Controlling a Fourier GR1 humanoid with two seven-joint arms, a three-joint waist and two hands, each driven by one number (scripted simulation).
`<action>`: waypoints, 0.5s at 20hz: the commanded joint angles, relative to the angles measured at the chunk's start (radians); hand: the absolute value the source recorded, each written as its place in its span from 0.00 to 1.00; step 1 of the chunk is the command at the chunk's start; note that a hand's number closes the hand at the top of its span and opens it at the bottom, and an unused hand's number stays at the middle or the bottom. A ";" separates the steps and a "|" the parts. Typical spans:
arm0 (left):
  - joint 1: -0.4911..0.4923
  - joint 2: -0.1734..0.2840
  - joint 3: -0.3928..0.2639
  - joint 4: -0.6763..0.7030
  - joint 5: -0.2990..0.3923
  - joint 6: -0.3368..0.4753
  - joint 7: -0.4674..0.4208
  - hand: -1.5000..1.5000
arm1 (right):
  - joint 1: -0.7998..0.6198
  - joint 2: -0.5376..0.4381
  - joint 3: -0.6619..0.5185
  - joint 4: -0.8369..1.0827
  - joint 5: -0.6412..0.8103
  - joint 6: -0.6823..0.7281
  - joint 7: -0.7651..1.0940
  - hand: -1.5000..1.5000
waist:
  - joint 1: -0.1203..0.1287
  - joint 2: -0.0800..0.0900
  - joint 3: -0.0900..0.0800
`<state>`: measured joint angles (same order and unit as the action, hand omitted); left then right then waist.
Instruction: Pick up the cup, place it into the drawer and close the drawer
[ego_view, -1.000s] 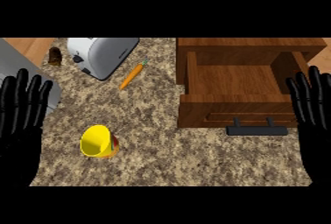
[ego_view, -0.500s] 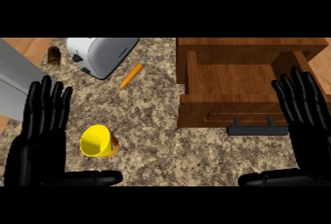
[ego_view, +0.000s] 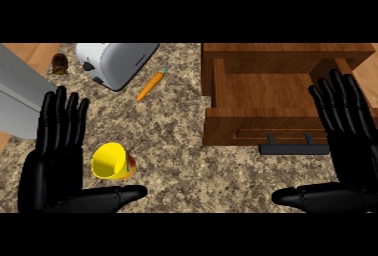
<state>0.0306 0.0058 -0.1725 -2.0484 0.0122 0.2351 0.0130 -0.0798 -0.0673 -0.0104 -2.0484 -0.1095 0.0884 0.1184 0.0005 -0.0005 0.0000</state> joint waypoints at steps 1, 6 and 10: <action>0.010 -0.006 -0.029 0.007 -0.033 0.031 0.010 0.00 | 0.084 0.022 0.029 -0.031 0.018 0.013 -0.047 0.00 | -0.001 0.000 0.000; 0.083 0.003 -0.022 -0.048 -0.009 0.008 0.036 0.00 | 0.026 0.012 0.027 -0.059 0.018 -0.005 0.026 0.00 | 0.001 -0.001 0.000; 0.038 -0.006 -0.041 0.048 -0.001 0.049 -0.007 0.00 | 0.032 0.014 0.026 -0.063 0.022 -0.004 0.013 0.00 | -0.001 0.000 0.000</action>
<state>0.0630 0.0033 -0.1793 -2.0194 0.0160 0.2506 0.0036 -0.0822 -0.0580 -0.0014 -2.0640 -0.0961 0.0833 0.1251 0.0008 -0.0004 -0.0001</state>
